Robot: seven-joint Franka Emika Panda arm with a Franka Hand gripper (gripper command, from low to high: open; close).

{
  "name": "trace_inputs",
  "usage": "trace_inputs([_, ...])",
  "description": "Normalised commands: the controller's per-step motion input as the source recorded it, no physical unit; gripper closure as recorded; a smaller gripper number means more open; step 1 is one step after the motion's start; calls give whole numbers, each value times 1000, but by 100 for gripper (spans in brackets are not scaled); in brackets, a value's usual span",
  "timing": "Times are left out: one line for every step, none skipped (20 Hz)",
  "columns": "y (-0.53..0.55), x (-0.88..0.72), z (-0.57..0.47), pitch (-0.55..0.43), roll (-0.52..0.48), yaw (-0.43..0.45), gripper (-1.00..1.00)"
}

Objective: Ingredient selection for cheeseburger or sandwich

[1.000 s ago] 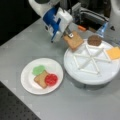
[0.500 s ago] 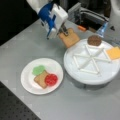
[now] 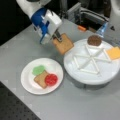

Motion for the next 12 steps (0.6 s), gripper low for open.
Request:
trace_inputs([-292, 681, -241, 17, 76, 121, 100])
trace_inputs([-325, 689, -231, 33, 72, 113, 100])
trace_inputs([-345, 680, -215, 46, 81, 98, 100])
trace_inputs([-343, 667, -185, 57, 104, 59, 100])
trace_inputs([-341, 658, -149, 58, 126, -3, 100])
trace_inputs([-324, 621, -115, 60, 143, -20, 100])
trace_inputs([-299, 602, -89, 52, 152, -47, 100])
trace_inputs([-272, 590, -59, 48, 166, -60, 100])
trace_inputs([-243, 557, -33, 48, 174, -60, 100])
trace_inputs([-215, 535, -12, 52, 178, -63, 100])
trace_inputs([-184, 515, 20, 66, 193, -73, 100])
trace_inputs([-154, 477, 59, 79, 203, -62, 100])
